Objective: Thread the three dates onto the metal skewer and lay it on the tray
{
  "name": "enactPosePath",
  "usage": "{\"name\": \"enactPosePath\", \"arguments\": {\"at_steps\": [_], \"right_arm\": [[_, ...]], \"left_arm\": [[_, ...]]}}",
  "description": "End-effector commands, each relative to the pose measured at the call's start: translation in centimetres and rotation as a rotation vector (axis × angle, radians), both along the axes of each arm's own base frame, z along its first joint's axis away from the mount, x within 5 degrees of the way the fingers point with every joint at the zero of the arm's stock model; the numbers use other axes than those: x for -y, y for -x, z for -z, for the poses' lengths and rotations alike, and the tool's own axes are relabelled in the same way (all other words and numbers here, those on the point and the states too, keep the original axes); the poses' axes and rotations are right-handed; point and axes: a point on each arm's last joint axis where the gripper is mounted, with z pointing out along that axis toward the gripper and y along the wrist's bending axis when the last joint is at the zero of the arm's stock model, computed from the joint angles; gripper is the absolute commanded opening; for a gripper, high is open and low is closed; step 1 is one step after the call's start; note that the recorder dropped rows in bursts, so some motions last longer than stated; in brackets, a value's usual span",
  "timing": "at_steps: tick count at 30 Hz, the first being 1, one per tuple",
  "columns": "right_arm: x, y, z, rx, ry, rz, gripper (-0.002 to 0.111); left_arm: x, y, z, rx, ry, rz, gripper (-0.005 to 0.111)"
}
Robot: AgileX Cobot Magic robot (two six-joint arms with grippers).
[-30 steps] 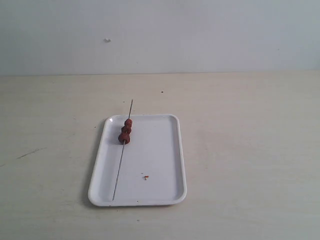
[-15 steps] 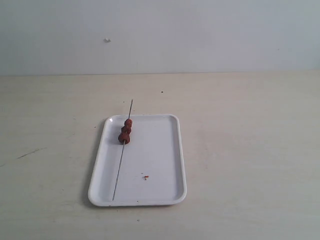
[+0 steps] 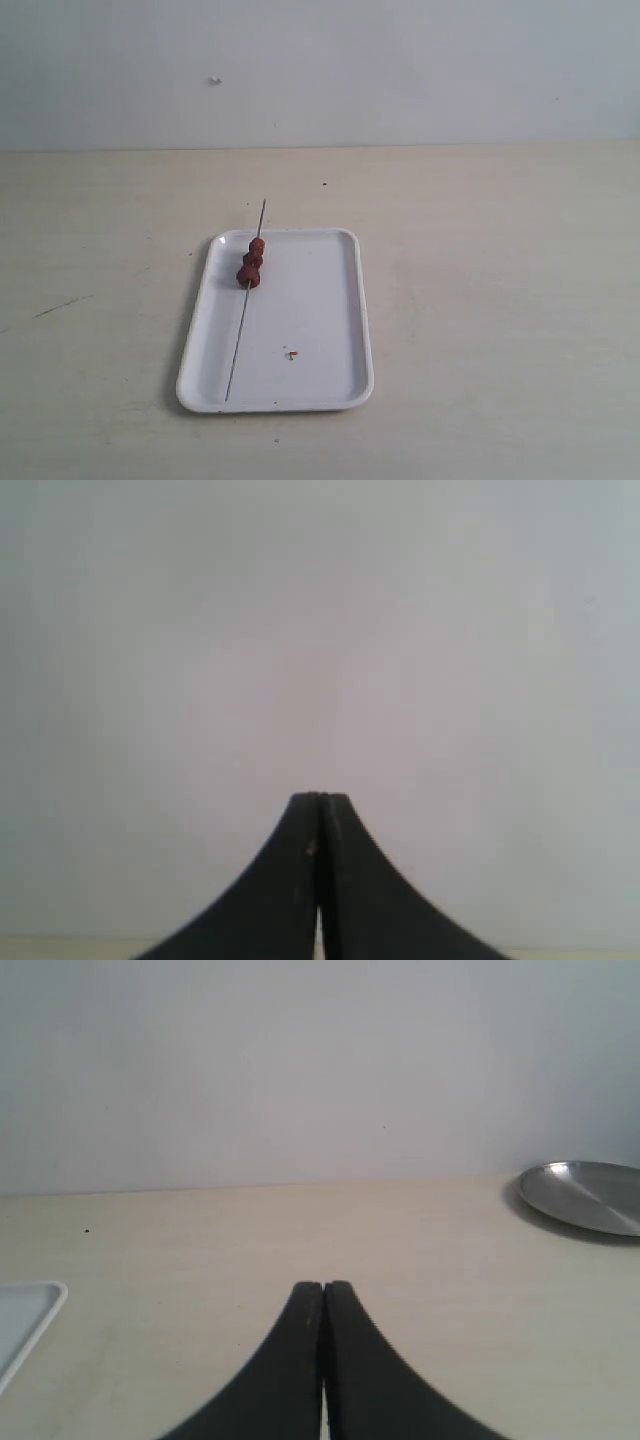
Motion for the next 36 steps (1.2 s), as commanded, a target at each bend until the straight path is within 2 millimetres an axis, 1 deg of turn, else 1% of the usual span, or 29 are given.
{"name": "enactPosePath", "arguments": {"at_steps": [1,7,10,11,12,13,15,18,21,27,30,34,36], "right_arm": [[0.0,0.0,0.0,0.007,0.003,0.006,0.0],[0.0,0.0,0.0,0.007,0.003,0.006,0.0],[0.0,0.0,0.0,0.007,0.003,0.006,0.0],[0.0,0.0,0.0,0.007,0.003,0.006,0.0],[0.0,0.0,0.0,0.007,0.003,0.006,0.0],[0.0,0.0,0.0,0.007,0.003,0.006,0.0],[0.0,0.0,0.0,0.007,0.003,0.006,0.0],[0.0,0.0,0.0,0.007,0.003,0.006,0.0],[0.0,0.0,0.0,0.007,0.003,0.006,0.0],[0.0,0.0,0.0,0.007,0.003,0.006,0.0],[0.0,0.0,0.0,0.007,0.003,0.006,0.0],[0.0,0.0,0.0,0.007,0.003,0.006,0.0],[0.0,0.0,0.0,0.007,0.003,0.006,0.0]], "left_arm": [[0.0,-0.1,0.1,-0.006,-0.005,0.001,0.0],[-0.1,-0.2,0.3,-0.01,-0.001,-0.01,0.0],[0.2,-0.2,0.5,-0.036,0.018,0.033,0.0],[0.2,-0.2,0.7,-0.056,0.046,0.037,0.0],[0.1,-0.3,0.9,-0.08,0.035,0.019,0.0],[-0.1,-0.4,1.3,-0.129,0.098,0.019,0.0],[-0.7,-0.6,2.3,-0.233,0.162,-0.043,0.0],[-1.6,-1.0,4.0,-0.301,0.222,-0.143,0.0],[-1.8,-1.6,6.1,-0.338,0.156,-0.175,0.0],[-1.7,-2.4,9.7,-0.372,0.023,-0.177,0.0],[-1.8,-2.4,10.2,-0.397,0.022,-0.179,0.0],[-1.9,-2.2,11.5,-0.547,0.045,-0.198,0.0],[-1.9,-2.1,11.8,-0.573,0.054,-0.198,0.0]]}}
